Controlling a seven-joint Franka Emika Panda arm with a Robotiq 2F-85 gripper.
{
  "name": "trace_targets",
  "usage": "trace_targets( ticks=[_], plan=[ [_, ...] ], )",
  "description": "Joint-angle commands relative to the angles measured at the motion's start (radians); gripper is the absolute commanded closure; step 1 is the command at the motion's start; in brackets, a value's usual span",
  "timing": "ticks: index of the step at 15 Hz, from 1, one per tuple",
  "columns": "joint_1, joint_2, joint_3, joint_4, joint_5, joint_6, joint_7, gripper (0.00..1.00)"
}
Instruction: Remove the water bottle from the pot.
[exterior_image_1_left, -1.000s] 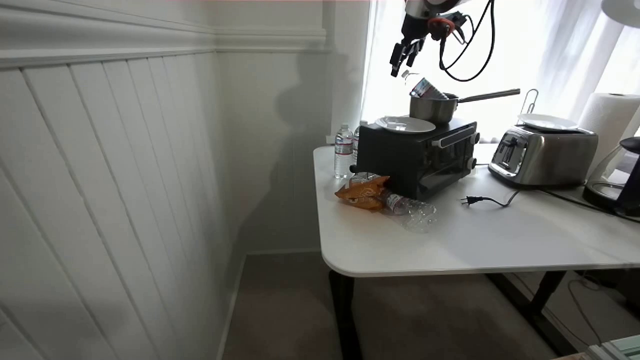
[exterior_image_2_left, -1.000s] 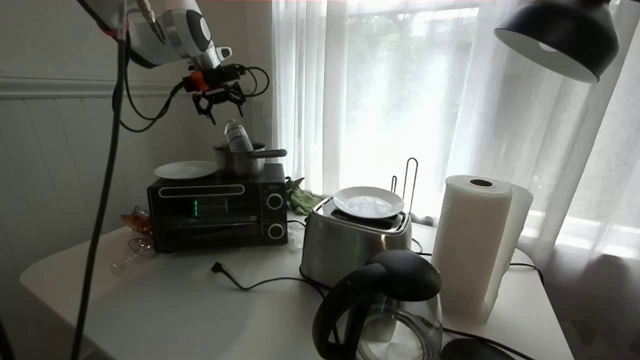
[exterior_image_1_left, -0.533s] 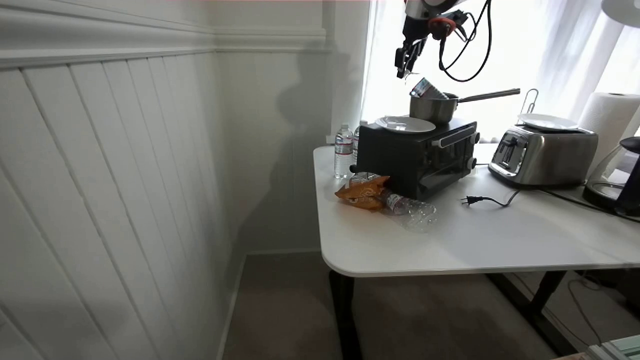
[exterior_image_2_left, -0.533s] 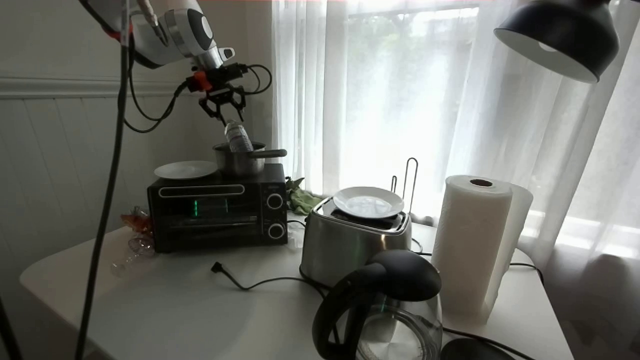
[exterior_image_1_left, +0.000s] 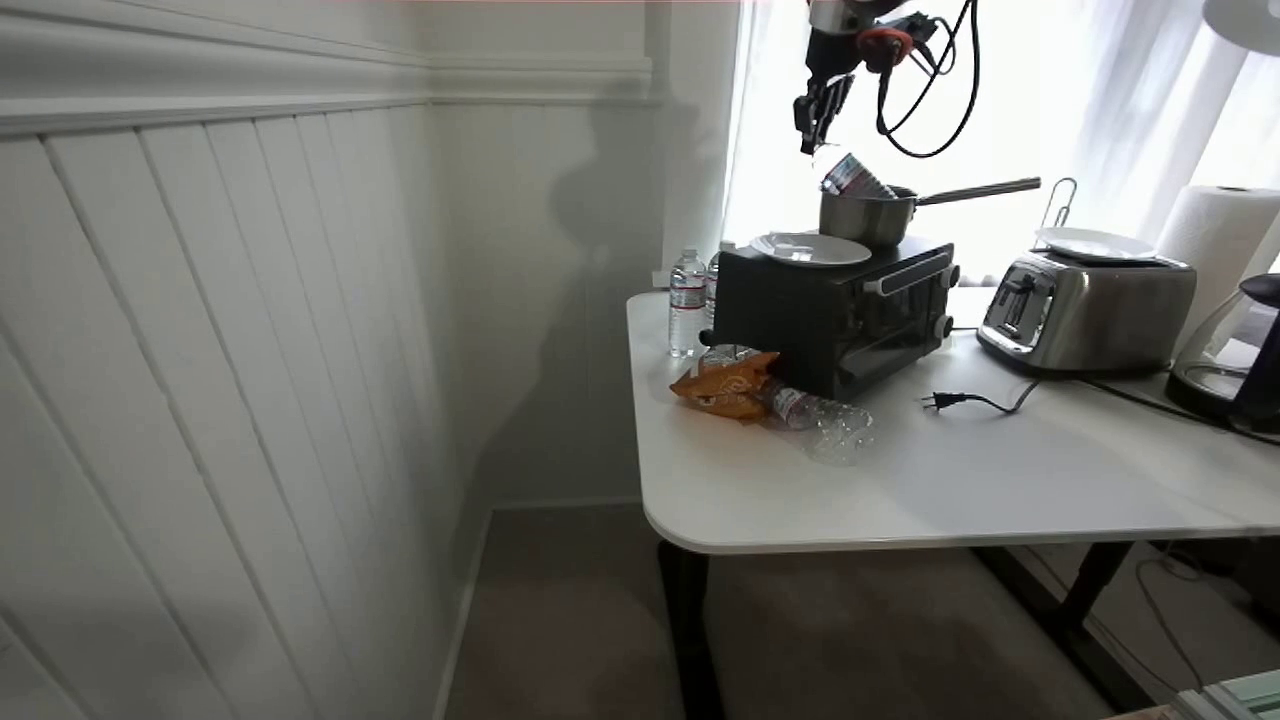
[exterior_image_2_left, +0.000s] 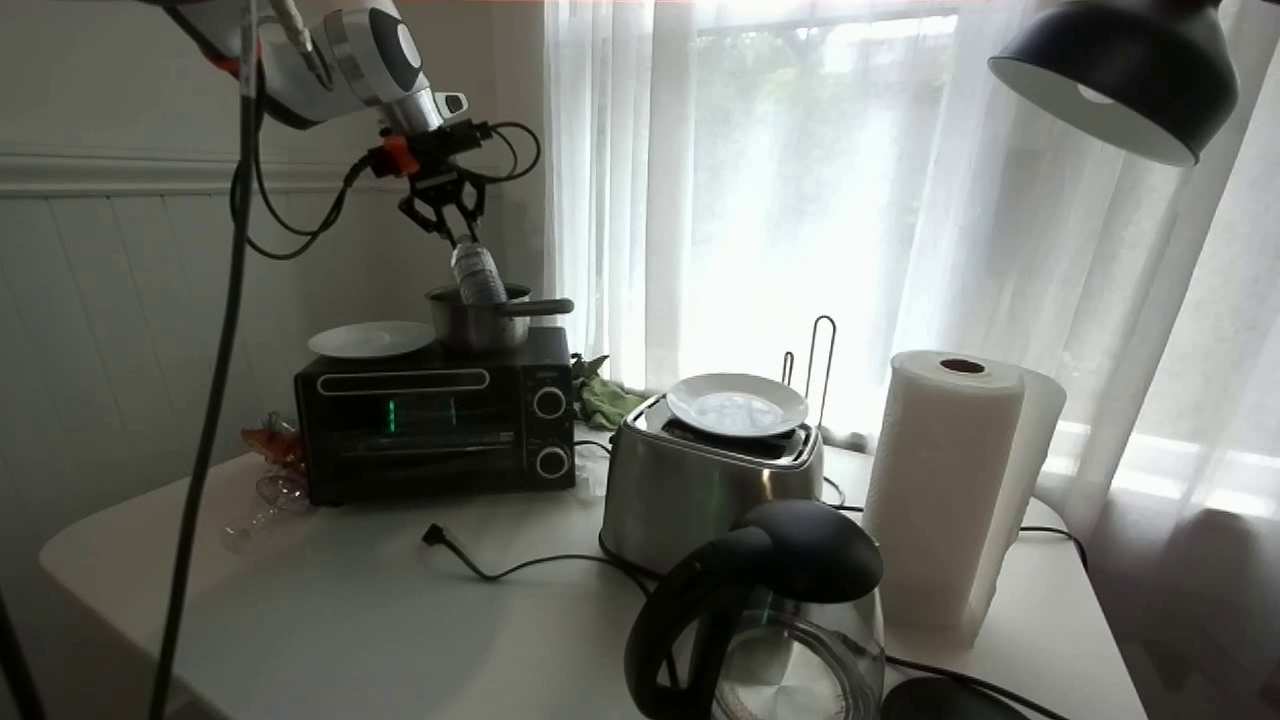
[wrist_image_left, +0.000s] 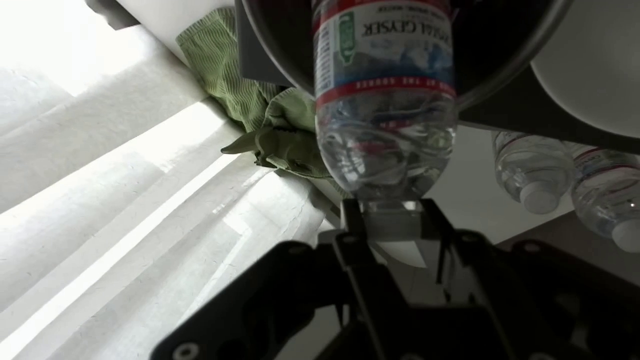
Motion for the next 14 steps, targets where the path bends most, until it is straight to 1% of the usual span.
trace_targets(
  ticks=[1,6,10,14],
  plan=[
    [0.022,0.005,-0.020,0.086,-0.016,-0.032,0.057,0.92],
    [0.014,-0.033,-0.034,0.147,-0.008,-0.029,0.176,0.92],
    [0.004,-0.071,-0.050,0.171,-0.009,-0.032,0.251,0.92],
    [-0.013,-0.110,-0.090,0.209,0.000,-0.089,0.352,0.92]
  ],
)
